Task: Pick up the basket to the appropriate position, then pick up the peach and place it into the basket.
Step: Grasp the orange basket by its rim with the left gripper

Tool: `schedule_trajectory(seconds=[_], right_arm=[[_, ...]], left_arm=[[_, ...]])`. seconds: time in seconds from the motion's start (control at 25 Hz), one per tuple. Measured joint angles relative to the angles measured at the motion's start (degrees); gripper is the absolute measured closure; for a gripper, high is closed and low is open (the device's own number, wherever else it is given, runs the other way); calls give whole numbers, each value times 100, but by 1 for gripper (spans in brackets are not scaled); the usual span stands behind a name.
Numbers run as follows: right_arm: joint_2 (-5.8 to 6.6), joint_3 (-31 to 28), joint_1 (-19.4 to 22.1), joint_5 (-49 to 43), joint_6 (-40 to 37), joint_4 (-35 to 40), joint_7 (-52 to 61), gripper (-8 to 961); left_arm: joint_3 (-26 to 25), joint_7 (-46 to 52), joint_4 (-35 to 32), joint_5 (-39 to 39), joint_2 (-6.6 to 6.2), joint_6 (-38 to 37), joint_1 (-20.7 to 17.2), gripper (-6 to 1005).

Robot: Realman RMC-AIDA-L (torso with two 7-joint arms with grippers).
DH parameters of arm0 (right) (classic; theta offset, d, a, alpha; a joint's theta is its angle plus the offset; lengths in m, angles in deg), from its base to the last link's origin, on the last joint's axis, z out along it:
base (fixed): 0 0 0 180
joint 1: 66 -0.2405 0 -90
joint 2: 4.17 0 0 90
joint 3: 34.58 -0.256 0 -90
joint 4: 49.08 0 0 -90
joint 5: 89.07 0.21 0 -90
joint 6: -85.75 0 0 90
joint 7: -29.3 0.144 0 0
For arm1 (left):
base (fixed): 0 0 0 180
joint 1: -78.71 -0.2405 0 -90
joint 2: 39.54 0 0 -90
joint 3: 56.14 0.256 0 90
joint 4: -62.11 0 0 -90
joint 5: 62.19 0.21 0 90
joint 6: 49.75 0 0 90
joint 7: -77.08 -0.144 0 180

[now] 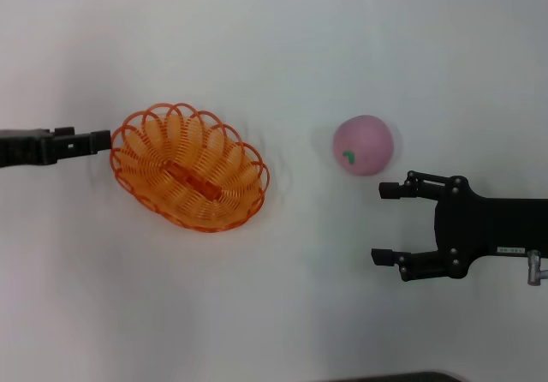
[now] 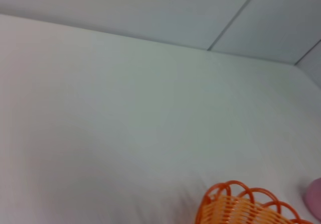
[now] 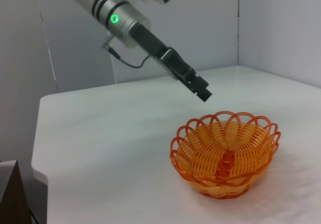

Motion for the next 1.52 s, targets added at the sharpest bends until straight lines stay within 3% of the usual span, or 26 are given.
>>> schedule_trajectory(seconds=[0.36,0.64,0.88,1.12,1.52], right_arm=[[0,-9,-11,0,7,0,13,36],[0,22,-45,0,21,0,75,36],[0,34,-61,-4,33,8,79,36],[0,35,-70,-12,41,8,79,36],[0,44,-90,-19,46,9,79,36]], left_arm=[[1295,475,-742,358,35,472,75,246],[2081,950,-835,1092,38,813,447,258],[2412,1079,-762,1287,30,853,735,267],[2784,1402,-702,1960,38,882,1022,277],[2870,1555,-364,2341,28,930,1351,294]])
